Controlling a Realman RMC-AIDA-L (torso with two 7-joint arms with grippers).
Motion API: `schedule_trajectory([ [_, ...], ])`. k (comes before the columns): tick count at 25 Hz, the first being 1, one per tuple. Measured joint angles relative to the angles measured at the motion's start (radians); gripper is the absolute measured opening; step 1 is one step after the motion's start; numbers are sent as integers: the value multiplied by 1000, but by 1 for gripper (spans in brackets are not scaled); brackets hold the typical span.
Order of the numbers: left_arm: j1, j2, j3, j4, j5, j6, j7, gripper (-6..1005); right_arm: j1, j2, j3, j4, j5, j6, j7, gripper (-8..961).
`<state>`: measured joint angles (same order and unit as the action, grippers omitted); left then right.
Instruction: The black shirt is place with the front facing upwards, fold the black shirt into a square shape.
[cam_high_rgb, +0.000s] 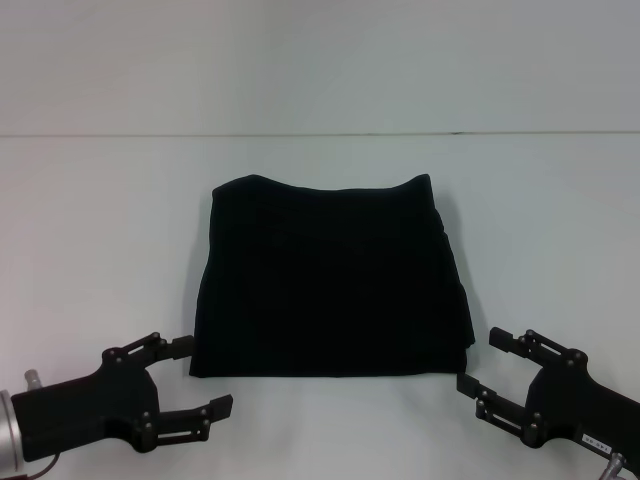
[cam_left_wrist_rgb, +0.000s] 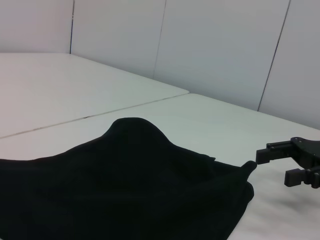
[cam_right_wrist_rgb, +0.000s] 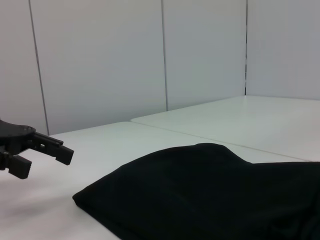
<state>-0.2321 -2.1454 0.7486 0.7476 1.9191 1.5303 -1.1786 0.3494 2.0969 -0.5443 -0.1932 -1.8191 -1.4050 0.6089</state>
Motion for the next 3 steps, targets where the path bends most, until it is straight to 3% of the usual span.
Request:
schedule_trajectory([
  [3, -1, 1, 0, 0, 0, 0, -2, 949, 0, 0, 0, 0, 0, 0, 0, 741],
])
